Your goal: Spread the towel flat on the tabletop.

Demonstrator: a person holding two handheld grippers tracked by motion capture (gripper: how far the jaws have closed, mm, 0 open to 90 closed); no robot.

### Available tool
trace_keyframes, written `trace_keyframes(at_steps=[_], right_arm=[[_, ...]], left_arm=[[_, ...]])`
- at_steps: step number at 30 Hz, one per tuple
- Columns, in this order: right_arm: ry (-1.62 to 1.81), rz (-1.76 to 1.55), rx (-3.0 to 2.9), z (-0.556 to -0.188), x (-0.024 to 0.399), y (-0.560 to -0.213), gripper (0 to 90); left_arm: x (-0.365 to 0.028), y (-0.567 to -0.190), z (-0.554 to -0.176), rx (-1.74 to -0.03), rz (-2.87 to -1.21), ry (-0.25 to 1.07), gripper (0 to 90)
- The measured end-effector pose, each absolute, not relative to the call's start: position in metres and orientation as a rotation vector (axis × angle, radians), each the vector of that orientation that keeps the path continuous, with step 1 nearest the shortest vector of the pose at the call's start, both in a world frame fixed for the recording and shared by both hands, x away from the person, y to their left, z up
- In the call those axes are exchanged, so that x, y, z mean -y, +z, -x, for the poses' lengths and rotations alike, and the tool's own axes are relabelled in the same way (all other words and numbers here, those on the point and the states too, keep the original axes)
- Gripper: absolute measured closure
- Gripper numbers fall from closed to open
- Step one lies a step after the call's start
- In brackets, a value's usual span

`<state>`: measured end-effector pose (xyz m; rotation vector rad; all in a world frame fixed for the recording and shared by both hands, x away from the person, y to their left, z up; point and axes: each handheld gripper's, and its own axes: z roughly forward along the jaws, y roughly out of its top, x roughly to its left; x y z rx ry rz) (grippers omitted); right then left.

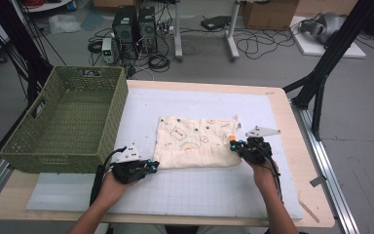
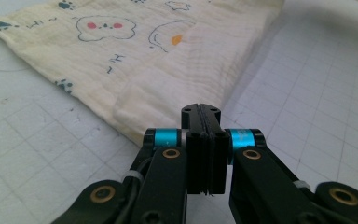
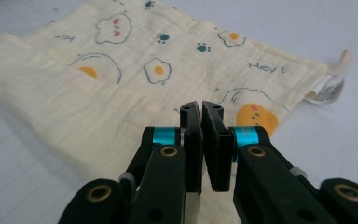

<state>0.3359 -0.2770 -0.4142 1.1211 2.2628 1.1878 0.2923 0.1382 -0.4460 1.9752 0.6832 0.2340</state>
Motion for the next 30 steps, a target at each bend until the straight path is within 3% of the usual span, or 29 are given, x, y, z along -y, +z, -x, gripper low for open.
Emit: trace_keyframes(at_steps=[3, 12, 16, 20, 30], right_arm=[[1.242, -1.095, -2.245, -0.315, 0.288, -0.409, 86.8], [1.313, -0.969, -2.341, -0.26, 0.304, -0.42, 86.5], [1.282, -0.944, -2.395, -0.247, 0.312, -0.423, 85.6], [1.299, -0.98, -2.383, -0.241, 0.32, -0.425, 74.6], [1.363, -1.083, -2.193, -0.27, 0.313, -0.406, 61.4]], left_arm=[[-0.143, -0.44, -0.292, -0.672, -1.938, 0.235, 85.8], [-0.162, -0.429, -0.3, -0.794, -1.781, 0.272, 56.1], [-0.158, -0.43, -0.302, -0.803, -1.782, 0.282, 52.6], [-0.154, -0.434, -0.308, -0.818, -1.796, 0.274, 48.4], [-0.118, -0.436, -0.337, -0.843, -1.871, 0.255, 43.4]])
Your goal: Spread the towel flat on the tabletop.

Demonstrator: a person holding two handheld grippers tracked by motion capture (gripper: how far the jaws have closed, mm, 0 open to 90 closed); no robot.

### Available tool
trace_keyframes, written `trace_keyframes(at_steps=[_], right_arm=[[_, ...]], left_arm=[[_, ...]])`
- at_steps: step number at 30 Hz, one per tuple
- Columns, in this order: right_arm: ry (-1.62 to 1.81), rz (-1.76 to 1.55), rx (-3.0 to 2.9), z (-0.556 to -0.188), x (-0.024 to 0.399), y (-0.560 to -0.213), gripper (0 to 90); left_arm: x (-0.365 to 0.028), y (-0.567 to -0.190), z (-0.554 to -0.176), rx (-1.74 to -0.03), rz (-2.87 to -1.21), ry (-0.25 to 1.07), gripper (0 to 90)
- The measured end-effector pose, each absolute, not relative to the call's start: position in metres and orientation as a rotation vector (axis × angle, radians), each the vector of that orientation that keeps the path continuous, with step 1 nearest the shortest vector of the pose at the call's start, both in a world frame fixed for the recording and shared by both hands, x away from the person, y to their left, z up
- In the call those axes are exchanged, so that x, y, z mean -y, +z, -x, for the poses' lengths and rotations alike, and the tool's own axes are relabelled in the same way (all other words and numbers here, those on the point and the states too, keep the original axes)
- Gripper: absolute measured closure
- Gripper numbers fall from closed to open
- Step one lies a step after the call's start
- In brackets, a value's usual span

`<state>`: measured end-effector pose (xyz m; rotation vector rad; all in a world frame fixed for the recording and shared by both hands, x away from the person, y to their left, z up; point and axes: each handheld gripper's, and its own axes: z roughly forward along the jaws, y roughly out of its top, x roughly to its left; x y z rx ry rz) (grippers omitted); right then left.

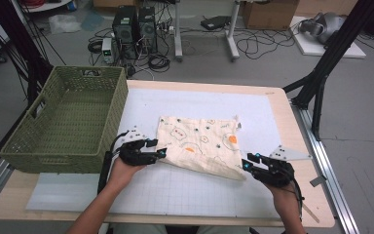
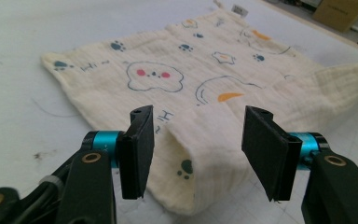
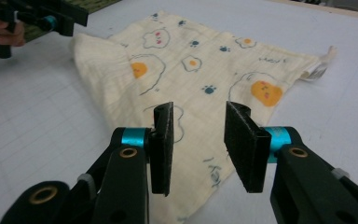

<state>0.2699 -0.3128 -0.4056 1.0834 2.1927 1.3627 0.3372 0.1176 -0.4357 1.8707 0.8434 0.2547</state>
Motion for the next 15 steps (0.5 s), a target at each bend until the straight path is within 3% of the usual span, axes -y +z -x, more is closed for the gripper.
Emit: trace_keyframes(at_steps=[5, 8, 10, 13, 15], right_arm=[[1.226, -1.129, -2.239, -0.287, 0.3, -0.419, 58.0], [1.167, -1.128, -2.281, -0.289, 0.295, -0.426, 56.5], [1.172, -1.133, -2.275, -0.288, 0.296, -0.426, 56.3], [1.188, -1.142, -2.255, -0.287, 0.3, -0.425, 55.9], [1.186, -1.158, -2.249, -0.286, 0.302, -0.426, 55.6]], left_arm=[[-0.11, -0.447, -0.34, -0.853, -1.947, 0.21, 45.4], [-0.108, -0.448, -0.338, -0.809, -2.008, 0.19, 64.9], [-0.108, -0.447, -0.334, -0.771, -2.043, 0.176, 73.3], [-0.11, -0.44, -0.327, -0.749, -2.036, 0.172, 73.7], [-0.116, -0.435, -0.323, -0.758, -2.001, 0.163, 67.8]])
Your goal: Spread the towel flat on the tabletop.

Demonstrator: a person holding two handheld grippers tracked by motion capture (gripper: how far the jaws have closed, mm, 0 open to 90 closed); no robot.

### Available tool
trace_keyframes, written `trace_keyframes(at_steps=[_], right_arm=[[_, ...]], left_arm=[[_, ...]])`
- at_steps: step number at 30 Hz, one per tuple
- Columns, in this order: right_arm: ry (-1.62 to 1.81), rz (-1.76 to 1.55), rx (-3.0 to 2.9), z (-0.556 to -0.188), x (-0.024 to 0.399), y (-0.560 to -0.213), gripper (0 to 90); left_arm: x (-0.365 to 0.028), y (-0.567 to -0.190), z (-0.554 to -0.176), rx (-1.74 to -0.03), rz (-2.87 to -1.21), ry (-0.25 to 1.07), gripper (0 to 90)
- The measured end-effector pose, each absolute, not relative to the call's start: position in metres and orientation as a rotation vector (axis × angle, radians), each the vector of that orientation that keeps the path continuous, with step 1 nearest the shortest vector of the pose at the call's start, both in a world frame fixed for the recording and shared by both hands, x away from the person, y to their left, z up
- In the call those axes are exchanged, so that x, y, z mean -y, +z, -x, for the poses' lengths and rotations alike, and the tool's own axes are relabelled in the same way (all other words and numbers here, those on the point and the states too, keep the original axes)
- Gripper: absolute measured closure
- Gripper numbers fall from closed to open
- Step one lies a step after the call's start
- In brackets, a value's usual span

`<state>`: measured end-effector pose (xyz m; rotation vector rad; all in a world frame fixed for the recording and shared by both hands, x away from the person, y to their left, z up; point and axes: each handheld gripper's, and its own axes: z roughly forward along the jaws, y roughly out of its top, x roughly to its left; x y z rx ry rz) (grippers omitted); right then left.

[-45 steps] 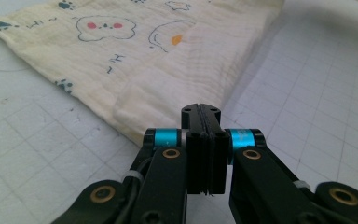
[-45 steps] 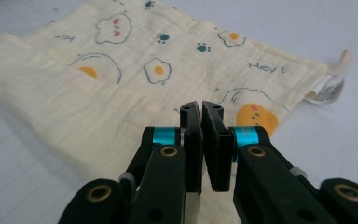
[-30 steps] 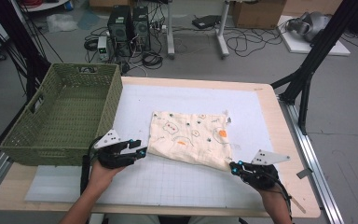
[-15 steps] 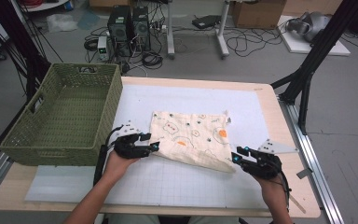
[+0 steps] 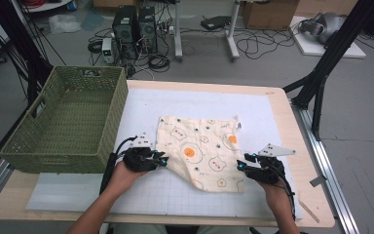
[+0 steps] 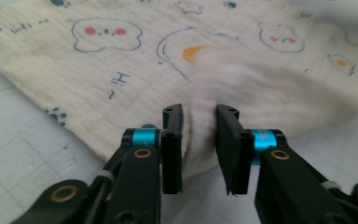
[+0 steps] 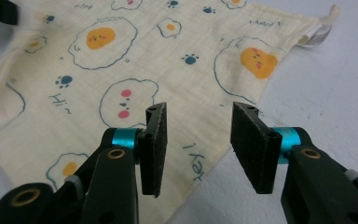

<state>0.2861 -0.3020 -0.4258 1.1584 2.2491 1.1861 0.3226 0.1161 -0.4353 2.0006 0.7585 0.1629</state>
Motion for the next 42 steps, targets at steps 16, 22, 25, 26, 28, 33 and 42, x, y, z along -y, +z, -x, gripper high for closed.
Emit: trace_keyframes(at_steps=[16, 22, 25, 26, 28, 33, 42], right_arm=[[1.086, -1.248, -2.192, -0.296, 0.303, -0.434, 49.1], [1.039, -1.31, -2.203, -0.309, 0.299, -0.439, 55.9], [1.014, -1.312, -2.227, -0.312, 0.295, -0.442, 59.7], [1.008, -1.312, -2.237, -0.313, 0.294, -0.444, 61.1], [0.992, -1.325, -2.234, -0.313, 0.292, -0.445, 64.5], [0.99, -1.293, -2.268, -0.311, 0.284, -0.444, 81.8], [0.927, -1.259, -2.266, -0.311, 0.275, -0.441, 85.0]], left_arm=[[-0.147, -0.436, -0.323, -0.914, -1.838, 0.292, 39.9], [-0.134, -0.447, -0.344, -1.038, -1.872, 0.355, 44.9], [-0.126, -0.452, -0.349, -1.062, -1.938, 0.358, 49.0], [-0.124, -0.452, -0.349, -1.05, -1.962, 0.367, 52.5], [-0.12, -0.451, -0.348, -1.023, -1.996, 0.387, 52.0], [-0.113, -0.451, -0.344, -0.928, -2.058, 0.414, 76.0], [-0.12, -0.446, -0.342, -0.985, -2.095, 0.497, 86.7]])
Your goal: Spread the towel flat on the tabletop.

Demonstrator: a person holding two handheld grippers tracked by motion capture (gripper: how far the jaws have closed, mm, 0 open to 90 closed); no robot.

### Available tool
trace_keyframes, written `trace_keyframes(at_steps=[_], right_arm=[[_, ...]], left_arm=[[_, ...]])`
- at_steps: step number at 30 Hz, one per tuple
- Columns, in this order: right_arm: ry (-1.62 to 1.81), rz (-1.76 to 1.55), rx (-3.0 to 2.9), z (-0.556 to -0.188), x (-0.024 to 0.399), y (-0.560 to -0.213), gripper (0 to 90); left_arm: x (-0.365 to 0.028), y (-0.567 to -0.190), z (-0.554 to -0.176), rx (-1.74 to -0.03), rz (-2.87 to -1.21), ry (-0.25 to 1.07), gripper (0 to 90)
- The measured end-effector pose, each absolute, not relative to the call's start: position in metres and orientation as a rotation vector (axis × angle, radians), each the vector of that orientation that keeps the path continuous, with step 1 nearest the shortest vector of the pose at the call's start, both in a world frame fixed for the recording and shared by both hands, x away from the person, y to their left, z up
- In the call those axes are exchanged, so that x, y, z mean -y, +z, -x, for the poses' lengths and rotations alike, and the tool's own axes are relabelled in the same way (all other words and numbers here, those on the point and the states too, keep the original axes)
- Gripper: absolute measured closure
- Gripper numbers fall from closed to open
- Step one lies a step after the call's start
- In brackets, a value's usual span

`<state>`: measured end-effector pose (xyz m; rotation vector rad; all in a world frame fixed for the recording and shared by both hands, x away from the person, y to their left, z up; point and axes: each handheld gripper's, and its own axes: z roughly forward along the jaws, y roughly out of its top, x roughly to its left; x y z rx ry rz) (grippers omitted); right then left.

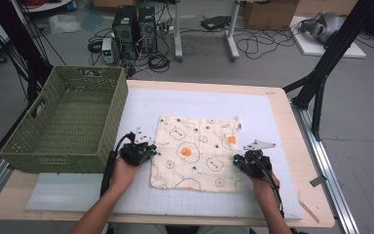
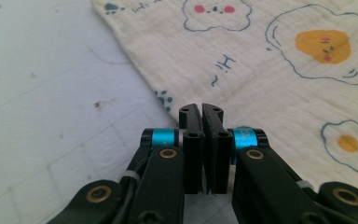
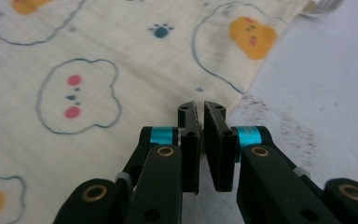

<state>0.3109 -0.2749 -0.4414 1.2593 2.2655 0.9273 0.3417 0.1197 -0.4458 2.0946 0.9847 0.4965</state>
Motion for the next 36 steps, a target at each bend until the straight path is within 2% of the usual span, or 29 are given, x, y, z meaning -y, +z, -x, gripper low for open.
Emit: trace_keyframes(at_steps=[4, 7, 8, 10, 13, 17, 22, 27, 31, 36], right_arm=[[0.923, -1.296, -2.25, -0.312, 0.279, -0.441, 84.0], [0.884, -1.299, -2.238, -0.31, 0.281, -0.438, 77.6], [0.89, -1.308, -2.224, -0.309, 0.283, -0.437, 75.3], [0.933, -1.316, -2.189, -0.308, 0.289, -0.434, 70.7], [1.009, -1.298, -2.148, -0.305, 0.296, -0.429, 62.3], [1.088, -1.258, -2.085, -0.298, 0.302, -0.419, 44.3], [1.175, -1.155, -2.028, -0.291, 0.308, -0.406, 28.5], [1.189, -1.132, -2.029, -0.292, 0.308, -0.405, 12.5], [1.225, -1.119, -2.052, -0.292, 0.31, -0.4, 11.3], [1.213, -1.101, -2.058, -0.29, 0.309, -0.395, 11.3]], left_arm=[[-0.12, -0.445, -0.34, -0.978, -2.101, 0.478, 86.6], [-0.124, -0.446, -0.336, -0.974, -2.074, 0.432, 83.0], [-0.126, -0.446, -0.335, -0.977, -2.066, 0.426, 79.7], [-0.133, -0.448, -0.332, -0.98, -2.013, 0.425, 63.8], [-0.142, -0.449, -0.33, -0.967, -1.933, 0.391, 51.4], [-0.148, -0.442, -0.329, -0.917, -1.763, 0.316, 38.9], [-0.146, -0.43, -0.323, -0.897, -1.678, 0.37, 15.3], [-0.147, -0.423, -0.321, -0.868, -1.664, 0.372, 15.7], [-0.147, -0.42, -0.319, -0.788, -1.656, 0.416, 18.3], [-0.144, -0.42, -0.32, -0.822, -1.709, 0.442, 17.3]])
